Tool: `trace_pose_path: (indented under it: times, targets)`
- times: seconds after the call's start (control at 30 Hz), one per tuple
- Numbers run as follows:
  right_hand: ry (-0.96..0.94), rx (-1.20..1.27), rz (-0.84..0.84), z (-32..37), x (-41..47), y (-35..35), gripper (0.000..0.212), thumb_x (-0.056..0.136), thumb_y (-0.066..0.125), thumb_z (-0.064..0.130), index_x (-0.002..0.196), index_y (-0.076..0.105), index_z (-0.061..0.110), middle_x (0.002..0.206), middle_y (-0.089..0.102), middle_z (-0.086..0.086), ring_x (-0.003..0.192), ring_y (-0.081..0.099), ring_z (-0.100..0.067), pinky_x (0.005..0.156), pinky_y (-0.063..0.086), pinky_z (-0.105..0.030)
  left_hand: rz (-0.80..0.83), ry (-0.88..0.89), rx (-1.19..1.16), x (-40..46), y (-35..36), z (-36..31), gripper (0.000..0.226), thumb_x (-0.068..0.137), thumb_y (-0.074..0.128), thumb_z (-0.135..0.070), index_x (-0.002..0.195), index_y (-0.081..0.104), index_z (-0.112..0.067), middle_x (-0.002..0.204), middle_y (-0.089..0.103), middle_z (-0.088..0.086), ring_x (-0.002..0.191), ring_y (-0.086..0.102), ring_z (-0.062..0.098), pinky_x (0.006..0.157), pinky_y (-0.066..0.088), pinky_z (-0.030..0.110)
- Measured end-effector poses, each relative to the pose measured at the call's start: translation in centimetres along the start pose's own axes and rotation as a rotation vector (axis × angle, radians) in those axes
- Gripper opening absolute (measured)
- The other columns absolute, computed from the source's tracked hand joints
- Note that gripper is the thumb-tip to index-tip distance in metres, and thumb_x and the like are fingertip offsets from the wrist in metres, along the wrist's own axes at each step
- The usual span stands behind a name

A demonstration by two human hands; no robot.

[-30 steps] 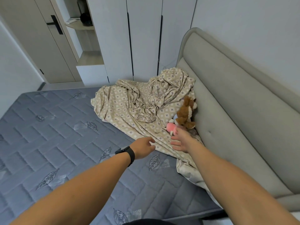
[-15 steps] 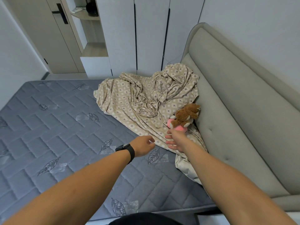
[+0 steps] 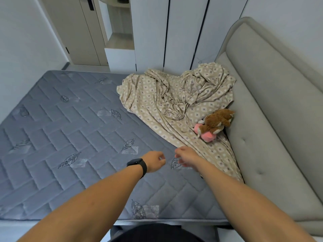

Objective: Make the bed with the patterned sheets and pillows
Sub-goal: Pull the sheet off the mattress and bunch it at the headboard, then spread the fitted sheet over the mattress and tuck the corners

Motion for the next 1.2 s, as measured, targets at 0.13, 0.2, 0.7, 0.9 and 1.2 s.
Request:
trace_pose_path:
  times: [0.13,0.2,0.7,0.9,1.2]
  targets:
    - [-0.011,-0.120,-0.021,0.8,-0.9,3.6,0.022,0.099,0.052,0.028,0.107,0.067,0.016,0.099,0.071,-0.005,0.071,0.059,-0.017,0.058,0.041,-0.025,0.002,0.012,-0.043,-0.6,-1.7,3.1,0.034,0.101,0.050,-0.038,0.127,0.063,-0.020,0.129,0.065,0.005,0.113,0.062,0.023,0.097,0.049,0.034]
    - [-0.031,-0.194,-0.019,1.3,-1.2,5.2,0.022,0.099,0.051,0.026,0.106,0.068,0.014,0.096,0.070,-0.004,0.071,0.059,-0.016,0.056,0.042,-0.023,0.005,0.016,-0.076,-1.1,-2.1,4.5,0.034,0.101,0.050,-0.035,0.126,0.064,-0.017,0.127,0.065,0.006,0.113,0.061,0.024,0.096,0.048,0.033]
    - [0.029,-0.370,0.072,-3.2,3.2,6.0,0.018,0.094,0.049,0.017,0.080,0.062,0.017,0.081,0.061,-0.007,0.066,0.051,-0.020,0.057,0.040,-0.026,0.071,-0.107,-0.234,1.6,0.9,8.8,0.024,0.103,0.050,-0.035,0.109,0.063,-0.016,0.103,0.066,0.007,0.095,0.063,0.027,0.080,0.046,0.031]
    - [0.064,-0.543,0.153,-7.7,9.0,2.5,0.024,0.093,0.047,0.019,0.088,0.067,0.008,0.091,0.072,-0.011,0.089,0.067,-0.030,0.080,0.053,-0.036,0.059,-0.196,-0.279,5.6,3.6,6.0,0.030,0.104,0.050,-0.030,0.118,0.065,-0.009,0.109,0.067,0.009,0.099,0.061,0.024,0.086,0.047,0.030]
    - [0.066,-0.749,0.233,-11.7,20.6,-1.1,0.026,0.097,0.044,0.020,0.098,0.069,0.013,0.114,0.069,-0.015,0.110,0.064,-0.035,0.089,0.049,-0.034,0.144,-0.271,-0.231,14.0,9.8,3.2,0.028,0.103,0.048,-0.033,0.112,0.065,-0.012,0.105,0.069,0.007,0.098,0.063,0.026,0.082,0.047,0.030]
Point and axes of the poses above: each hand's wrist, its own x-axis towards the middle knuckle, its own y-axis out of the palm, z = x × y, the point moved 9 cm from there along x, towards the middle knuckle
